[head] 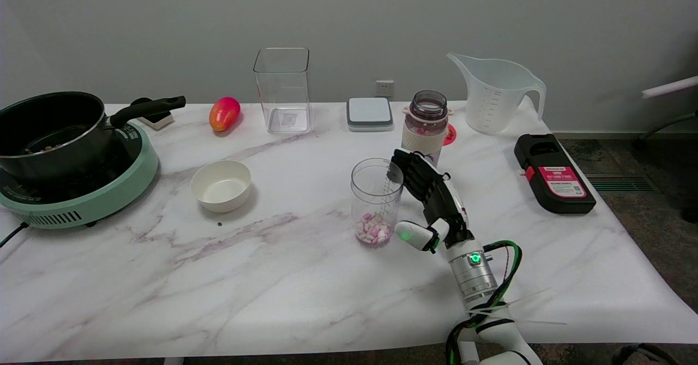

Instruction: Pick up the measuring cup.

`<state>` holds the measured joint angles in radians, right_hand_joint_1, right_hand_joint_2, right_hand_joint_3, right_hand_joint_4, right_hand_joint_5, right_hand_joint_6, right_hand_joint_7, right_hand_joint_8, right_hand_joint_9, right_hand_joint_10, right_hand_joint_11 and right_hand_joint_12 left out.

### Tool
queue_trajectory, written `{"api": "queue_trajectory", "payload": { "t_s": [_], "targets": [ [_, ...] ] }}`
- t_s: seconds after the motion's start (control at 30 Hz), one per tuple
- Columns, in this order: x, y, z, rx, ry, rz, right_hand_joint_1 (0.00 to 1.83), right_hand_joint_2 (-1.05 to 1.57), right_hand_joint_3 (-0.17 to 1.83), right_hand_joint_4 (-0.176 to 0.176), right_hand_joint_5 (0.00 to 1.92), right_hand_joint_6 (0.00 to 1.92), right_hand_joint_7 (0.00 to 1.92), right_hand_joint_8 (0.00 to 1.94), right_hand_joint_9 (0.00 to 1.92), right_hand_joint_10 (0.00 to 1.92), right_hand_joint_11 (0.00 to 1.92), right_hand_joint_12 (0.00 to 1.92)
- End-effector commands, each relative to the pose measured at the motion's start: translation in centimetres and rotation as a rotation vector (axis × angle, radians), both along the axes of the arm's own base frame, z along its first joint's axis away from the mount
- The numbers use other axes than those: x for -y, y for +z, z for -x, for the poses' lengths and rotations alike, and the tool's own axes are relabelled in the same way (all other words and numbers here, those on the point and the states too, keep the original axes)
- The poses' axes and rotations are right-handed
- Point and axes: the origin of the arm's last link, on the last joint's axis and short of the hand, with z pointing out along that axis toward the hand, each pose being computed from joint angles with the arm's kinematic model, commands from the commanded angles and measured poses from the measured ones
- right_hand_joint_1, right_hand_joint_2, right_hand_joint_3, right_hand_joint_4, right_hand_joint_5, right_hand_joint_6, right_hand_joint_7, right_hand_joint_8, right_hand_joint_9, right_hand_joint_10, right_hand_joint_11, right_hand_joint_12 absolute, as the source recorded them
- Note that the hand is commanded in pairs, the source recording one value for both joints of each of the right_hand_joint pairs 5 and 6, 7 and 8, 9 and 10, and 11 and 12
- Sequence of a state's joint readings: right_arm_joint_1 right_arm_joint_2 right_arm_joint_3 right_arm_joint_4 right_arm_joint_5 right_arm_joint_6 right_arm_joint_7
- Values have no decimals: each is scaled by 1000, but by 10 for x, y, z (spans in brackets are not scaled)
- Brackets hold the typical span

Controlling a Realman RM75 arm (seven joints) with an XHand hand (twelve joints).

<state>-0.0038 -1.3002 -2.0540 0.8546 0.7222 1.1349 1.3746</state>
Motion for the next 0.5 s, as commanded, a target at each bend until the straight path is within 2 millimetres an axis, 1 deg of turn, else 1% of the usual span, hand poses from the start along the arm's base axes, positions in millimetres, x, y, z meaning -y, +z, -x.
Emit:
{"api": "queue_trajectory", "payload": {
  "t_s": [0.03, 0.33, 0.5],
  "targets": [
    [13, -8, 0, 61, -24, -77, 1124, -471, 1143, 0, 449, 449, 433, 433, 440, 440, 471, 471],
    [13, -8, 5, 76, -49, -90, 1184, -536, 1056, 0, 427, 427, 455, 455, 459, 459, 480, 480],
    [12, -8, 7, 96, -54, -94, 1224, -472, 1001, 0, 448, 448, 486, 486, 486, 486, 502, 502]
  ]
}}
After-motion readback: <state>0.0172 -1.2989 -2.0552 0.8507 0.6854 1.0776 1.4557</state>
